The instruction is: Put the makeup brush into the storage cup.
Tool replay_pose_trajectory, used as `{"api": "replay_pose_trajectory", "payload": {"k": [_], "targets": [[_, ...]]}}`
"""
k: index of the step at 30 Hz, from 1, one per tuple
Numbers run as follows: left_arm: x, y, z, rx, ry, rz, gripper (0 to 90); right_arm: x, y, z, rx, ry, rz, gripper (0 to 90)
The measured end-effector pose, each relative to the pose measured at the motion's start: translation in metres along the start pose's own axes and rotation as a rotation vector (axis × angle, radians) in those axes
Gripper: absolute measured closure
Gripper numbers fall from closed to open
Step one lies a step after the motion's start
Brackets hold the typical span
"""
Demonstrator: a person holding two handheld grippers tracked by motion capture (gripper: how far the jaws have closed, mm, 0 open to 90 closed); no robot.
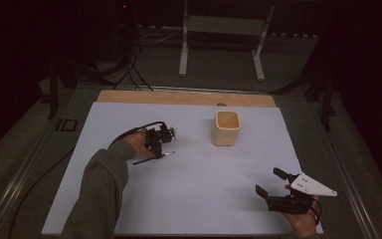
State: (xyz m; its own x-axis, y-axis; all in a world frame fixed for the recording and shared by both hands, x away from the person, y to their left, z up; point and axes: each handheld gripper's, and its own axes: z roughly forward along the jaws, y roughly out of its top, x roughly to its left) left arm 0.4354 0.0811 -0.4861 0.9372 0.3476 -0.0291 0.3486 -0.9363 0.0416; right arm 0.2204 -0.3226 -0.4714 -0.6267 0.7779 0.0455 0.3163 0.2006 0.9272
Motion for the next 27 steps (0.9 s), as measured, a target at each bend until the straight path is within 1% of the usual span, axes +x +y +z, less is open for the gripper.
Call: {"api": "replay_pose_trajectory", "payload": {"k": [11, 13, 15, 16, 18, 19, 22, 23, 27], "targets": [[0.001, -0.002, -0.001, 0.002, -0.004, -0.013, 86.6, 0.0, 0.0, 0.0, 0.0, 0.0, 0.0, 9.3], [0.001, -0.003, -0.002, 0.003, 0.008, -0.013, 86.6, 0.0, 0.0, 0.0, 0.0, 0.0, 0.001, 9.4], [0.002, -0.004, -0.004, -0.005, 0.014, -0.022, 86.6, 0.0, 0.0, 0.0, 0.001, 0.0, 0.0, 9.3], [0.002, -0.005, -0.005, -0.014, 0.014, -0.029, 86.7, 0.0, 0.0, 0.0, 0.001, 0.0, 0.0, 9.3], [0.003, -0.006, -0.007, -0.02, 0.018, -0.029, 86.6, 0.0, 0.0, 0.0, 0.001, -0.001, 0.001, 9.3], [0.004, -0.007, -0.012, -0.041, 0.022, -0.037, 86.6, 0.0, 0.0, 0.0, 0.001, -0.001, 0.001, 9.3], [0.006, -0.01, -0.019, -0.07, 0.033, -0.053, 86.6, 0.0, 0.0, 0.0, 0.0, -0.001, 0.002, 9.3], [0.006, -0.011, -0.021, -0.085, 0.036, -0.067, 86.6, 0.0, 0.0, 0.0, 0.001, -0.002, 0.002, 9.3], [0.007, -0.015, -0.031, -0.13, 0.048, -0.081, 86.6, 0.0, 0.0, 0.001, 0.001, -0.003, 0.003, 9.3]]}}
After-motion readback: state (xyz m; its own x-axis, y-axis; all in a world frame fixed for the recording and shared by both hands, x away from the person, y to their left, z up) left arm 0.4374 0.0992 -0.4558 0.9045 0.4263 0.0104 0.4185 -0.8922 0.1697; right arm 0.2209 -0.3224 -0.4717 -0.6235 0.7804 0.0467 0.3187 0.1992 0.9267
